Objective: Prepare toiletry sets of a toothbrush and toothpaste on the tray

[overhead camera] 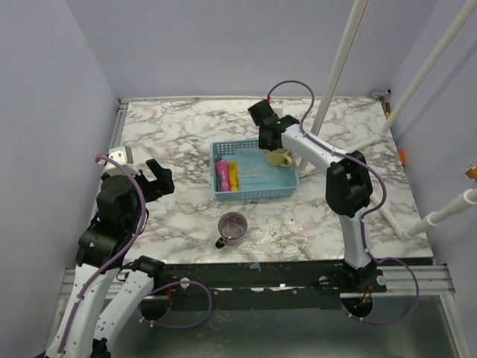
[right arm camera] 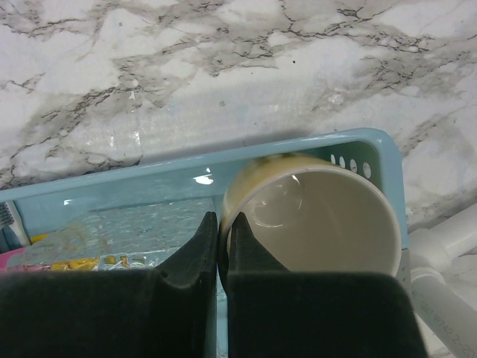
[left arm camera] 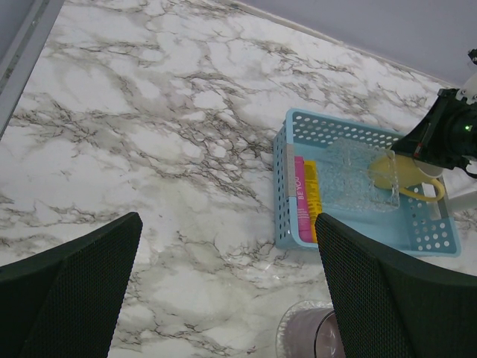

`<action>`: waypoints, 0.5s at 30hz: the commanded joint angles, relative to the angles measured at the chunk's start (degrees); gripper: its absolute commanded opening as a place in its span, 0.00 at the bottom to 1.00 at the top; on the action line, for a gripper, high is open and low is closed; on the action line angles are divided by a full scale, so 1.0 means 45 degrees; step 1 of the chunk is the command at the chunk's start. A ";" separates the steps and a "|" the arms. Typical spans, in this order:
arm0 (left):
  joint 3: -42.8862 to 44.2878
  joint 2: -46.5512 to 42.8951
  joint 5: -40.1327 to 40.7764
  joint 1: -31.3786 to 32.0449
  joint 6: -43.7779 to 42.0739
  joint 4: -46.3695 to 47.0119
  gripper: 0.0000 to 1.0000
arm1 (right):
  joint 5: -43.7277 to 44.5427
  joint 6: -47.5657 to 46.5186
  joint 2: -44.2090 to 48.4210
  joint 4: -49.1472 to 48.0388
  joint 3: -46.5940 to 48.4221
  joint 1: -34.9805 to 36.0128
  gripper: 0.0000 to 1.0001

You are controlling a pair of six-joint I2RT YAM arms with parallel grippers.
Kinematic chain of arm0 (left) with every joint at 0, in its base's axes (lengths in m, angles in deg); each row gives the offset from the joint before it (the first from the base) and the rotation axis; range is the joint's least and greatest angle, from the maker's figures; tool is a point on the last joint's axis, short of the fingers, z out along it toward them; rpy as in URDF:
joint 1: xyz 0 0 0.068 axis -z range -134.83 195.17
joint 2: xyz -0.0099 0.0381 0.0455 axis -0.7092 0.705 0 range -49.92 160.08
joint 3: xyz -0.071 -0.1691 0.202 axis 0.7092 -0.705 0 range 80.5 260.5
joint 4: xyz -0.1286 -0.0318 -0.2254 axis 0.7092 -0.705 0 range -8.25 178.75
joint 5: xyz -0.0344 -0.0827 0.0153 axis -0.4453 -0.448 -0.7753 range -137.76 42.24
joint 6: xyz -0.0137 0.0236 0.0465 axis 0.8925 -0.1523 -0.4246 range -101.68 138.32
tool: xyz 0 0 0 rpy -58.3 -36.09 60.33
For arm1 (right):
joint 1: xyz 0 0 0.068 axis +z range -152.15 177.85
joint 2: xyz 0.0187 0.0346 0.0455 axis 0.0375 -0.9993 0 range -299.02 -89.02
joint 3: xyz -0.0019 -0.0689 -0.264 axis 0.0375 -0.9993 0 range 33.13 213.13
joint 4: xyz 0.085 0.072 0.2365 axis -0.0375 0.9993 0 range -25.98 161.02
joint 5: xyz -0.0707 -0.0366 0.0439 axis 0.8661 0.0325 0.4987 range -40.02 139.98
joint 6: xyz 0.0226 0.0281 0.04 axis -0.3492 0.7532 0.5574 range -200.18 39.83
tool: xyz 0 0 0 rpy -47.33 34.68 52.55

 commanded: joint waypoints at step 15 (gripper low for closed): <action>-0.0097 0.0070 -0.0113 0.0038 -0.0037 0.0255 0.98 | 0.0342 -0.1320 0.3080 -0.0015 -0.0513 0.0303 0.01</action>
